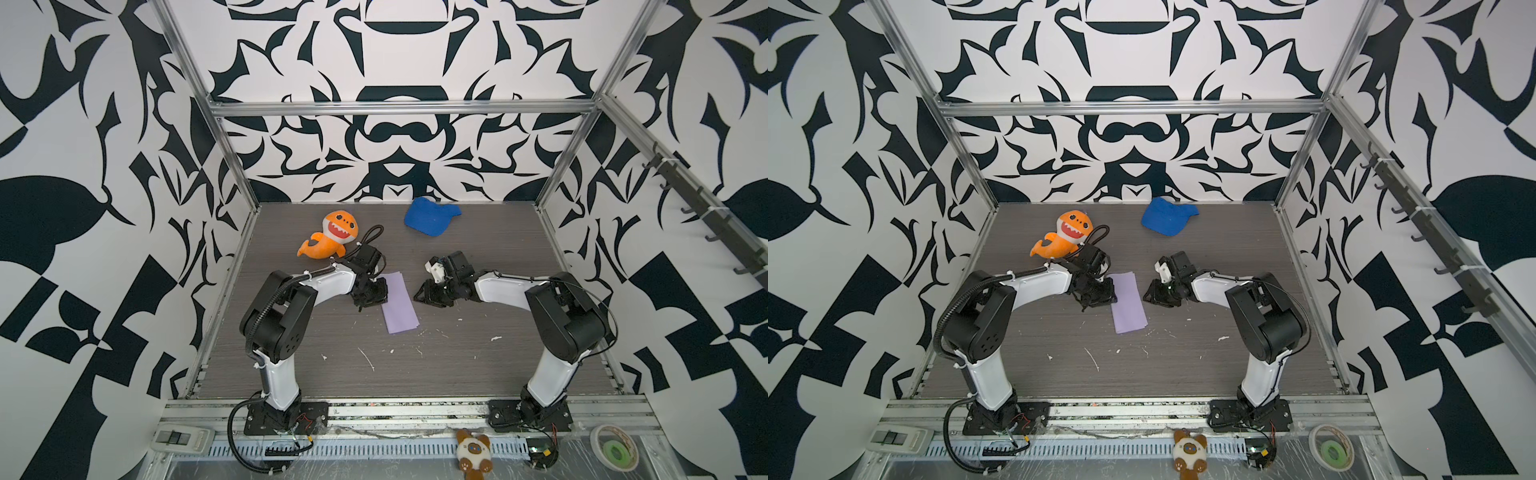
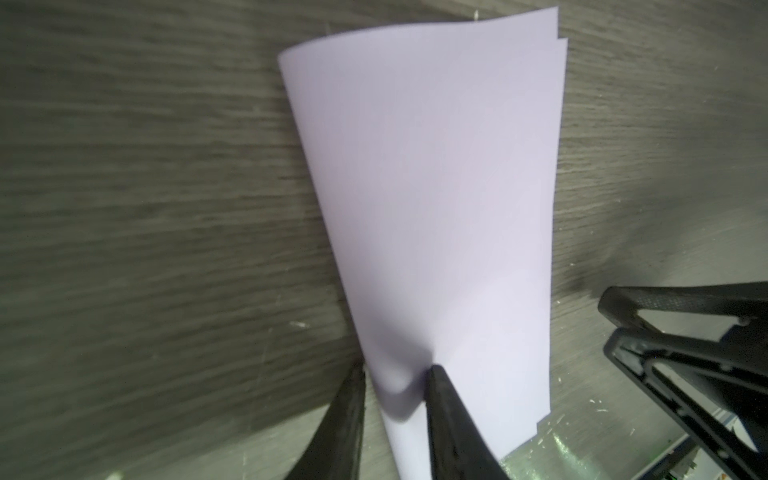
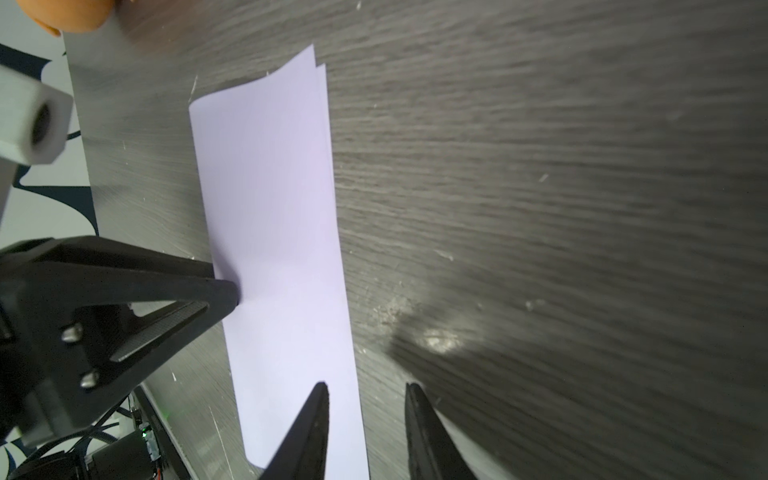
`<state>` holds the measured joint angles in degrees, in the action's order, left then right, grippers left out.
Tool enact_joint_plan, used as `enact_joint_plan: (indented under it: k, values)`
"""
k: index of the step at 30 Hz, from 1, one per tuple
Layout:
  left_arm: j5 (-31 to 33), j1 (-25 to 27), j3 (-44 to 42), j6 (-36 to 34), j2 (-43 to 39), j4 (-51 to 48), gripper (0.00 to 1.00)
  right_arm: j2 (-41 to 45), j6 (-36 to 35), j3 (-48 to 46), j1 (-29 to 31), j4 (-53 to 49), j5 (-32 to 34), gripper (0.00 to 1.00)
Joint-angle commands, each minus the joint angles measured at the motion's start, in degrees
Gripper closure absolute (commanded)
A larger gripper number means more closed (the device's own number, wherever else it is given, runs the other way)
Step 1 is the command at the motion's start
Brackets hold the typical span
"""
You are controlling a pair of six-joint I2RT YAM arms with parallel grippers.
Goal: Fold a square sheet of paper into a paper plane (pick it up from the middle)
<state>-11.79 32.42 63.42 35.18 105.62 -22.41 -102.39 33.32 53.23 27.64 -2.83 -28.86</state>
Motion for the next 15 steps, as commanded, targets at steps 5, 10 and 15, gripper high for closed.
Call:
enact_joint_plan:
  k: [5,10,15]
  values:
    - [1.4,0.2,-1.2,-3.3,3.0,-5.7,0.72,-0.1,-1.3,2.8,0.8,-0.6,-1.0,0.65]
    - [1.5,0.2,-1.0,-5.0,3.5,-6.6,0.73,-0.4,-1.6,3.2,1.2,-0.9,-1.5,0.65]
    - [2.0,0.1,-0.4,-5.9,4.1,-7.1,0.73,-0.7,-1.6,3.3,1.3,-1.1,-1.6,0.65]
